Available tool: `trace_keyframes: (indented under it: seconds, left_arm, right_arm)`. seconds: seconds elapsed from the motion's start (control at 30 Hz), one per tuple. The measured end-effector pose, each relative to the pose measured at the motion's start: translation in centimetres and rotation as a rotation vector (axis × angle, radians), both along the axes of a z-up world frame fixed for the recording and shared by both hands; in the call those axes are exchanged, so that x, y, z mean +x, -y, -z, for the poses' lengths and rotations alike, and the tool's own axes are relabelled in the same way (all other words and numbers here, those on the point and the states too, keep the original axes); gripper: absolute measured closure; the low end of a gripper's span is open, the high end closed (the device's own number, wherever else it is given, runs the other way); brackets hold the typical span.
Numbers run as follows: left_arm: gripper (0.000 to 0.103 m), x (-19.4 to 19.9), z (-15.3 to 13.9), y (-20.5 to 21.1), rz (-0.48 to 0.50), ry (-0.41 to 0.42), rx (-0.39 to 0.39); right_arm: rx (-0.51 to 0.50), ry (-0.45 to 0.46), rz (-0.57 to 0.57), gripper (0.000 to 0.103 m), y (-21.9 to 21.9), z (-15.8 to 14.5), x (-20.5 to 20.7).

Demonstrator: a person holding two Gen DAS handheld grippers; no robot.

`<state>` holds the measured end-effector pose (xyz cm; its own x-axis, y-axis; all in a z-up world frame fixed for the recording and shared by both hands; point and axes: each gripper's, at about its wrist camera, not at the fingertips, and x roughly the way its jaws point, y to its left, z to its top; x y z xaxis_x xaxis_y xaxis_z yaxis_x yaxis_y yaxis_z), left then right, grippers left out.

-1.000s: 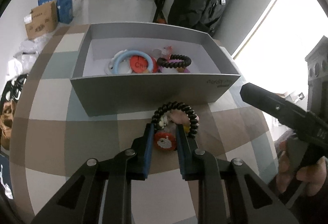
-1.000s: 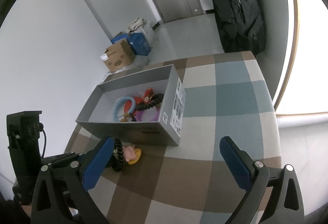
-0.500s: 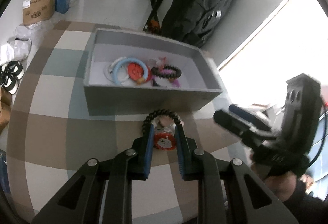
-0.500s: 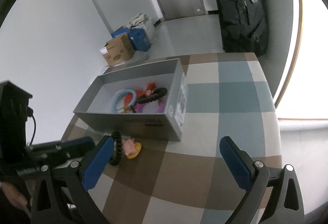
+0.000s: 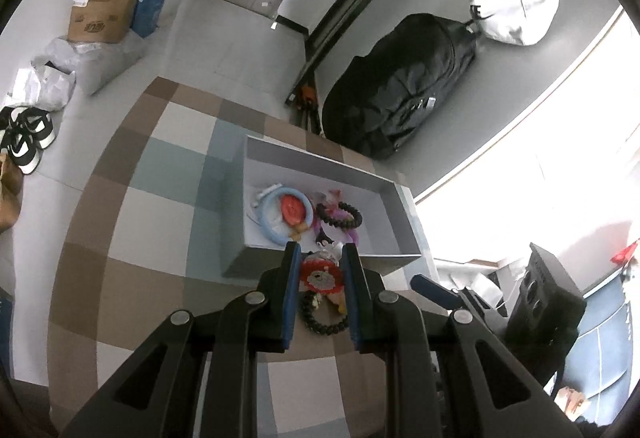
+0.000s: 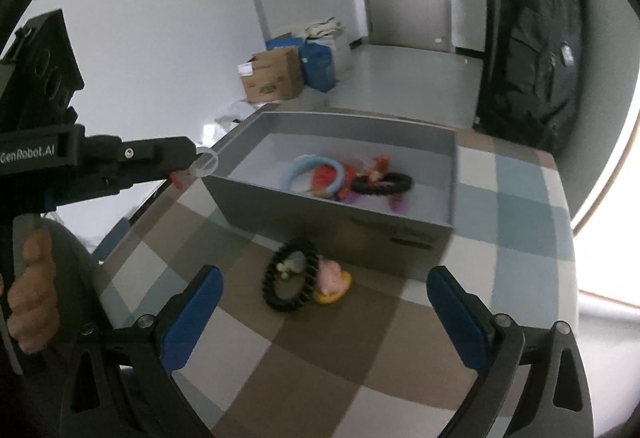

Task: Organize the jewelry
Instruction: 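Close the left gripper on the bracelet's red charm and lift, then grasp the black beads with the right gripper while the left holds the red charm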

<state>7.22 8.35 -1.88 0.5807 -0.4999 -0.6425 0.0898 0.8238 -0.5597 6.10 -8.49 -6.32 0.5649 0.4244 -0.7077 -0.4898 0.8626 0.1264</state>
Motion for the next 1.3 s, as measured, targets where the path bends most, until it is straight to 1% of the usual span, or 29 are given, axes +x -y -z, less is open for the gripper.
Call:
trace_keyframes:
  seconds: [0.03, 0.07, 0.1, 0.17, 0.23, 0.27, 0.3, 0.37, 0.43, 0.47, 0.5, 0.6, 0.8, 1.07, 1.13, 1.3]
  left_arm:
    - [0.087, 0.1, 0.0, -0.1, -0.003, 0.001, 0.000]
    - [0.087, -0.1, 0.0, -0.3, -0.003, 0.002, -0.002]
    - [0.087, -0.1, 0.0, -0.4, -0.002, 0.003, -0.005]
    - [0.087, -0.1, 0.0, -0.7, -0.001, 0.008, -0.005]
    - [0.087, -0.2, -0.1, -1.0, -0.001, 0.009, -0.011]
    - [0.087, -0.3, -0.1, -1.1, -0.001, 0.008, -0.014]
    - [0.087, -0.3, -0.1, -1.3, -0.004, 0.007, -0.014]
    - [0.087, -0.2, 0.0, -1.4, -0.007, 0.004, -0.018]
    - [0.087, 0.0, 0.0, -1.6, -0.010, 0.002, -0.018]
    - [0.087, 0.1, 0.0, -1.6, -0.010, 0.003, -0.017]
    - [0.087, 0.1, -0.1, -1.6, -0.009, 0.004, -0.015]
    - [0.087, 0.1, -0.1, -1.5, -0.008, 0.008, -0.003]
    - [0.087, 0.1, 0.2, -1.5, -0.012, -0.002, -0.001]
    - [0.087, 0.1, 0.3, -1.0, -0.003, 0.000, 0.022]
    - [0.087, 0.0, 0.3, -0.9, -0.004, 0.004, 0.030]
    - [0.087, -0.2, 0.2, -0.9, -0.012, 0.017, 0.029]
  right_arm:
    - [-0.020, 0.002, -0.001, 0.014, -0.4, 0.2, 0.1]
    - [-0.044, 0.005, -0.001, 0.019, -0.8, 0.3, 0.2]
    - [-0.079, 0.010, -0.003, 0.028, -1.3, 0.6, 0.2]
    - [-0.136, 0.024, -0.007, 0.034, -2.1, 1.1, 0.1]
    - [-0.183, 0.046, -0.013, 0.048, -2.7, 1.4, 0.0]
    - [-0.211, 0.062, -0.015, 0.050, -3.1, 1.5, -0.1]
    - [-0.231, 0.075, -0.022, 0.056, -3.4, 1.6, -0.2]
    - [-0.275, 0.098, -0.032, 0.061, -4.1, 1.9, -0.3]
    - [-0.314, 0.103, -0.049, 0.083, -4.8, 2.3, -0.5]
    - [-0.338, 0.112, -0.046, 0.083, -5.0, 2.5, -0.5]
    - [-0.347, 0.121, -0.043, 0.087, -5.2, 2.5, -0.5]
    - [-0.348, 0.133, -0.041, 0.091, -5.2, 2.2, -0.6]
    - [-0.306, 0.152, -0.045, 0.091, -4.7, 1.3, -0.8]
    - [-0.172, 0.193, -0.069, 0.091, -4.0, -1.2, -1.5]
    - [-0.141, 0.188, -0.068, 0.091, -3.7, -1.6, -1.5]
    - [-0.025, 0.151, -0.041, 0.091, -2.1, -2.7, -1.0]
